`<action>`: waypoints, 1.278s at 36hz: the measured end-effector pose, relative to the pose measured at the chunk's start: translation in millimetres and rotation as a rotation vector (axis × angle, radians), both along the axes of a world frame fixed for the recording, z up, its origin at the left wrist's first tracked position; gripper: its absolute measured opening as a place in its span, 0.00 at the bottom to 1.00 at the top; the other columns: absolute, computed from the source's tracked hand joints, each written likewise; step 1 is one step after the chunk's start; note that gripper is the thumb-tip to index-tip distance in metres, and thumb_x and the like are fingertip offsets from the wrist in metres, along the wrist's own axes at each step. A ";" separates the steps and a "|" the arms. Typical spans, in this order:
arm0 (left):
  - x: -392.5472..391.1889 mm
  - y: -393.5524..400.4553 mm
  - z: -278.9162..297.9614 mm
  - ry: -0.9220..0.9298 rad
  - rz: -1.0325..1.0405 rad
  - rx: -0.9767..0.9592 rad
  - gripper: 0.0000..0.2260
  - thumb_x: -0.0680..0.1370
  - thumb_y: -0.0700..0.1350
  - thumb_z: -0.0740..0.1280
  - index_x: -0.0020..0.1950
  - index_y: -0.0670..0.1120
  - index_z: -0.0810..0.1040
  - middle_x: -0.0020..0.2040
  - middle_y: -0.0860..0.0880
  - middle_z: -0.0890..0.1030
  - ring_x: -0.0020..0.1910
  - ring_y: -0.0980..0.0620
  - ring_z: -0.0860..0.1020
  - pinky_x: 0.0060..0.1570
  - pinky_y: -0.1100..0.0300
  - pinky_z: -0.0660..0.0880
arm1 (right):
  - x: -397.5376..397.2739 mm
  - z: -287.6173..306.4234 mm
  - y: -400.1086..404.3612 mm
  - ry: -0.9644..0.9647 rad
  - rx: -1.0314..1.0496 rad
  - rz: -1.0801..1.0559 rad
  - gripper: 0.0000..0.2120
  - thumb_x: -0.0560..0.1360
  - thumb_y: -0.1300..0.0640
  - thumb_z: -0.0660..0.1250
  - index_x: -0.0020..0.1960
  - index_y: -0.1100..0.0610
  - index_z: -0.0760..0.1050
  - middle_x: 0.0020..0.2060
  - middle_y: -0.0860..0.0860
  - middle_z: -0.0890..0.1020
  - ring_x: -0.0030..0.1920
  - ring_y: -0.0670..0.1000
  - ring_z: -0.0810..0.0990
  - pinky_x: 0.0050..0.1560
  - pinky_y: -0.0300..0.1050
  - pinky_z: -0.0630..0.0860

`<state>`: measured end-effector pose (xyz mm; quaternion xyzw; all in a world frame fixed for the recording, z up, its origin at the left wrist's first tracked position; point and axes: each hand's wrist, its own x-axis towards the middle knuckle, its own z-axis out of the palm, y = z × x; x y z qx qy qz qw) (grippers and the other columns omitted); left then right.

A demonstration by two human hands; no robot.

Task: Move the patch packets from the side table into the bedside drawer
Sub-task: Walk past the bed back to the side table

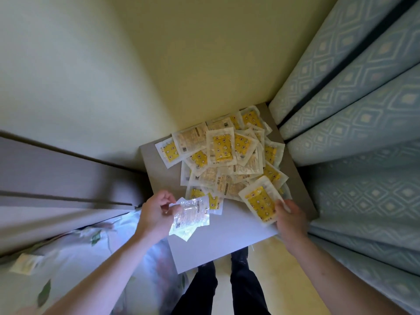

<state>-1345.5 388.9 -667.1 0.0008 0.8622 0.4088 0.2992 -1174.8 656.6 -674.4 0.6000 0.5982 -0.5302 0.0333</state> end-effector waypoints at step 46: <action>17.9 -45.7 41.1 0.031 0.198 0.015 0.11 0.74 0.37 0.75 0.43 0.49 0.75 0.43 0.53 0.85 0.38 0.52 0.78 0.39 0.63 0.73 | -137.7 13.9 -49.8 -0.013 0.309 0.346 0.11 0.80 0.55 0.65 0.54 0.59 0.83 0.47 0.53 0.84 0.45 0.54 0.79 0.44 0.43 0.70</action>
